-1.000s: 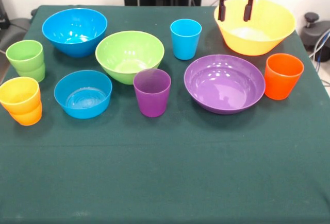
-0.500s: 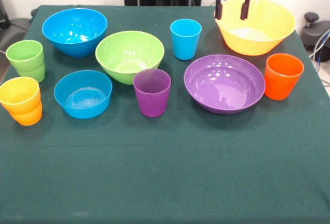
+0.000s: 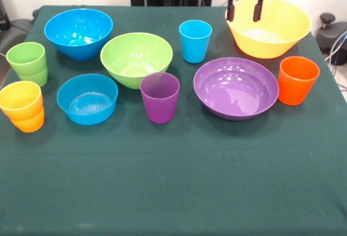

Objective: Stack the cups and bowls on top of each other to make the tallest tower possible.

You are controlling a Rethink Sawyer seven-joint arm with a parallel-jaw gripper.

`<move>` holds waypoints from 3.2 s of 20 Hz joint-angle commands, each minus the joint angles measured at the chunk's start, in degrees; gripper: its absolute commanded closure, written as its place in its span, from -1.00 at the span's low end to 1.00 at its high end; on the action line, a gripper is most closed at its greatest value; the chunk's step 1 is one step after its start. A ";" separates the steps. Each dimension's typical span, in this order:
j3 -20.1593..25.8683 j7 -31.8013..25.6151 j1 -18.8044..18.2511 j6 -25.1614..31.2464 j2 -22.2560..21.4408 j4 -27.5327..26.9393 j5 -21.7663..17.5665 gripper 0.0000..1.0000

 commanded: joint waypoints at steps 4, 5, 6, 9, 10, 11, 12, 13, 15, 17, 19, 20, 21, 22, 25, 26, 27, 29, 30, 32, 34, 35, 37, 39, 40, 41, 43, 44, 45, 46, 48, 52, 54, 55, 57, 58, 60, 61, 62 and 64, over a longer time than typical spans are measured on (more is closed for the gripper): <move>0.44 3.29 1.72 0.34 7.67 -2.08 -2.54 -1.00; 0.38 3.23 1.63 -0.23 8.51 -2.60 -2.66 -1.00; 0.37 3.18 1.50 -0.78 9.41 -3.15 -2.71 -1.00; 0.31 3.09 1.28 -2.06 11.33 -4.41 -2.82 -1.00; 0.22 3.11 1.30 -2.31 11.57 -4.56 -2.86 -1.00; 0.20 3.10 1.22 -2.43 11.64 -4.56 -2.86 -1.00; 0.20 3.05 1.16 -2.41 11.56 -4.51 -2.88 -1.00; 0.23 3.03 1.09 -2.38 11.50 -4.44 -2.86 -1.00; 0.12 2.99 1.16 -2.35 11.50 -4.51 -2.84 -1.00; -0.14 2.96 1.45 -2.30 11.68 -4.89 -2.78 -1.00; -0.37 3.00 1.77 -2.39 11.99 -5.28 -2.71 -1.00; -0.57 3.05 2.01 -2.45 12.08 -5.42 -2.69 -1.00; -0.79 3.09 2.29 -2.47 12.09 -5.53 -2.68 -1.00; -1.01 3.16 2.55 -2.50 12.05 -5.59 -2.67 -1.00; -1.60 3.25 3.34 -2.34 11.98 -5.98 -2.57 -1.00; -1.74 3.22 3.58 -2.31 12.06 -6.20 -2.52 -1.00; -1.88 3.13 3.86 -2.21 12.23 -6.57 -2.50 -1.00; -2.30 3.16 4.49 -2.52 13.05 -7.50 -2.40 -1.00; -2.45 3.11 4.77 -2.74 13.55 -8.07 -2.38 -1.00; -2.62 3.06 5.33 -2.97 14.47 -9.18 -2.22 -1.00; -2.95 3.24 6.12 -3.03 15.07 -10.02 -1.95 -1.00; -3.10 3.41 6.51 -3.00 15.20 -10.23 -1.78 -1.00; -3.39 3.71 7.28 -2.80 15.04 -10.26 -1.57 -1.00; -3.63 4.00 8.01 -2.42 14.37 -9.81 -1.40 -1.00; -3.51 4.11 8.14 -2.09 13.93 -9.39 -1.25 -1.00; -3.52 4.18 8.36 -1.74 13.47 -9.06 -1.14 -1.00; -3.69 4.30 8.87 -1.40 12.78 -8.59 -1.07 -1.00; -3.71 4.35 9.03 -1.28 12.55 -8.40 -1.01 -1.00; -3.73 4.37 9.20 -1.12 12.43 -8.38 -0.94 -1.00; -3.77 4.41 9.35 -1.19 12.41 -8.37 -0.92 -1.00; -3.67 4.35 9.40 -1.02 12.43 -8.55 -0.79 -1.00; -3.71 4.20 9.53 -0.93 12.83 -9.19 -0.73 -1.00; -4.11 4.17 9.73 -1.37 12.95 -9.50 -0.93 -1.00; -4.06 4.34 9.54 -1.35 12.91 -9.42 -0.71 -1.00; -4.21 3.53 9.68 -0.13 12.66 -9.84 -1.01 -1.00; -4.13 3.62 9.61 -0.31 12.55 -9.65 -0.95 -1.00; -3.92 3.78 9.30 -0.67 12.65 -9.41 -0.84 -1.00; -3.93 3.83 9.30 -0.72 12.66 -9.38 -0.80 -1.00; -3.94 3.86 9.32 -0.67 12.56 -9.30 -0.74 -1.00; -4.05 4.08 9.48 -0.60 12.27 -9.03 -0.54 -1.00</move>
